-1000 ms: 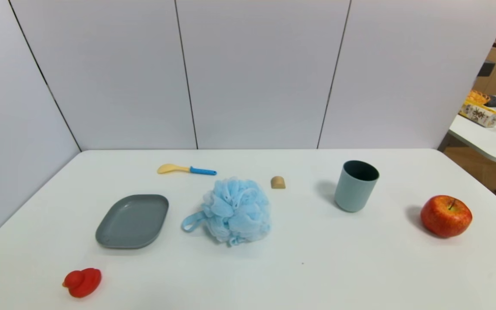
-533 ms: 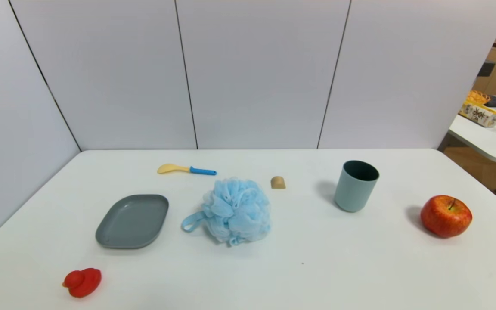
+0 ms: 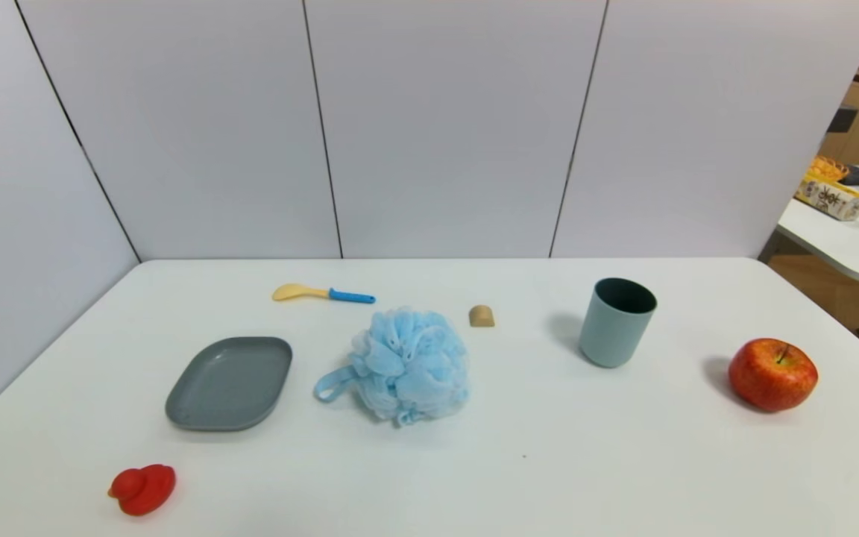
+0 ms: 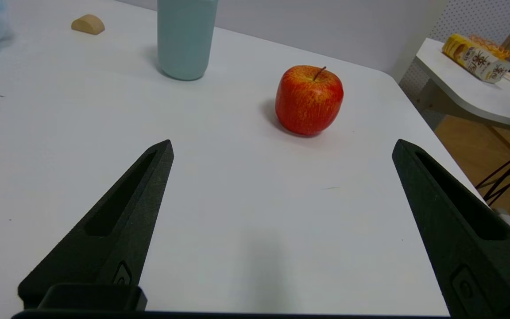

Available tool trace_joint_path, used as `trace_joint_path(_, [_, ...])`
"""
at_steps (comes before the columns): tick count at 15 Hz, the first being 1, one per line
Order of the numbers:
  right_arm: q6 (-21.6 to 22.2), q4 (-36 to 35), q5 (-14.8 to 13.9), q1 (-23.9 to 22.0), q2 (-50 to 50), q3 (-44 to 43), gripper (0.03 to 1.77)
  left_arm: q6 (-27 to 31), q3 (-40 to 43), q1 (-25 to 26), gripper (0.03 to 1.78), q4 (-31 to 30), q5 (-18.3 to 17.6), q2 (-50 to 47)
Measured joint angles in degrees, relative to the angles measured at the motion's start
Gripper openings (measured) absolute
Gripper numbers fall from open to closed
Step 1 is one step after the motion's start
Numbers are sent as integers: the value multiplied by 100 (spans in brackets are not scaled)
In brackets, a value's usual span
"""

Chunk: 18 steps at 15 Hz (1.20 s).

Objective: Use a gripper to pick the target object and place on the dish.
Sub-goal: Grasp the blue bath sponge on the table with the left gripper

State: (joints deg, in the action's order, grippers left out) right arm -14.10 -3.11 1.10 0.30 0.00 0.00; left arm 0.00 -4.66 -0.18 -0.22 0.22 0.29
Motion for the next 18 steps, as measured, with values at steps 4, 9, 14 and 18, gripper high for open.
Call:
trace_joint_path(4, [0, -2, 2, -1, 0, 0, 171, 200, -1273, -2, 169, -30, -22, 657])
trace_joint_path(9, [0, 0, 2, -1, 0, 0, 171, 711, -3301, -37, 169, -44, -22, 2439])
trace_joint_path(14, [2, -2, 2, -1, 0, 0, 171, 1213, -5656, -98, 169, 33, -553, 4478])
trace_joint_path(18, [0, -2, 0, -1, 0, 0, 171, 1320, -7123, -489, 169, 768, -1747, 5855])
